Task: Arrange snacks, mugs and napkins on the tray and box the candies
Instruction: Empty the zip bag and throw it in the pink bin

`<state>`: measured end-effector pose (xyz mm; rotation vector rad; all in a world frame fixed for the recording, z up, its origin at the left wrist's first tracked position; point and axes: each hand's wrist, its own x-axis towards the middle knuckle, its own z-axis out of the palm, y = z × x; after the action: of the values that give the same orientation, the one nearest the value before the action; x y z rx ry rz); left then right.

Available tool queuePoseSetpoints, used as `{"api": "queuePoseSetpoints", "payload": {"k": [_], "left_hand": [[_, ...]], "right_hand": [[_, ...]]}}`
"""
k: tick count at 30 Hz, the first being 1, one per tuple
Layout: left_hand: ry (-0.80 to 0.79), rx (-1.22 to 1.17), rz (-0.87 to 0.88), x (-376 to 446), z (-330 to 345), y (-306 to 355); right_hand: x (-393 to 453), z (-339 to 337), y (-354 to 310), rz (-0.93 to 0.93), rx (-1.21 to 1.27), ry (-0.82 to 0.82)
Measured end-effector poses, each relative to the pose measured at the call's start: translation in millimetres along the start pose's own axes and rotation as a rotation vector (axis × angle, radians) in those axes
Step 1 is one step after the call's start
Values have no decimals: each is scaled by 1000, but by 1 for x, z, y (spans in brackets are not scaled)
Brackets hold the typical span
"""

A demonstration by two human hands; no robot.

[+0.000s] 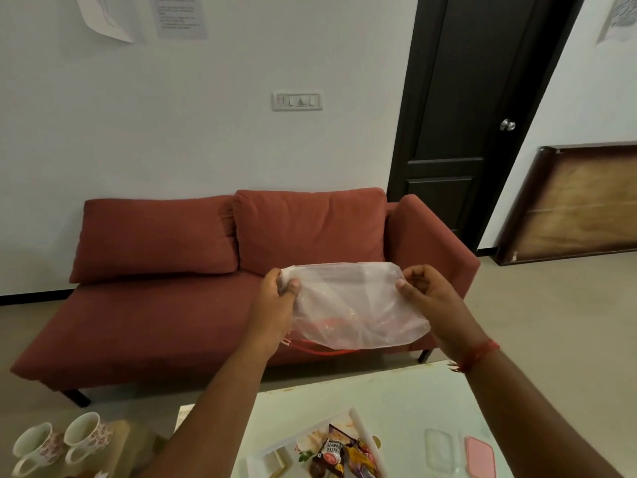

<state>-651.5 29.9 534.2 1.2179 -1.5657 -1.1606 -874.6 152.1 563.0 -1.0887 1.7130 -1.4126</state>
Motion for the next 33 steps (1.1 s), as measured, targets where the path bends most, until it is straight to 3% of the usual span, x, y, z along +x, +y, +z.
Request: {"api": "queuePoseSetpoints", "payload": {"k": [3, 5, 11, 14, 18, 20, 26, 33], "left_hand": [[-32, 24, 1, -1, 5, -2], [-58, 51, 9, -3, 8, -6], [-93, 190, 27, -12, 40, -18], [-71, 175, 47, -25, 66, -16], [-149, 151, 128, -41, 97, -12], [-263, -8, 43, -45, 108, -8], [-593, -462, -352, -60, 140, -13], [-814, -430, -472, -82, 223, -39]], "right_hand": [[-4, 0, 11, 149, 211, -303], [-8, -1, 22, 203, 211, -350], [-1, 12, 42, 12, -713, 202], [-8, 28, 40, -226, -962, 409], [-23, 57, 37, -371, -987, 402], [-27, 61, 44, -357, -977, 337], [-41, 34, 78, -200, -908, 180], [-55, -34, 136, 22, -844, 148]]}}
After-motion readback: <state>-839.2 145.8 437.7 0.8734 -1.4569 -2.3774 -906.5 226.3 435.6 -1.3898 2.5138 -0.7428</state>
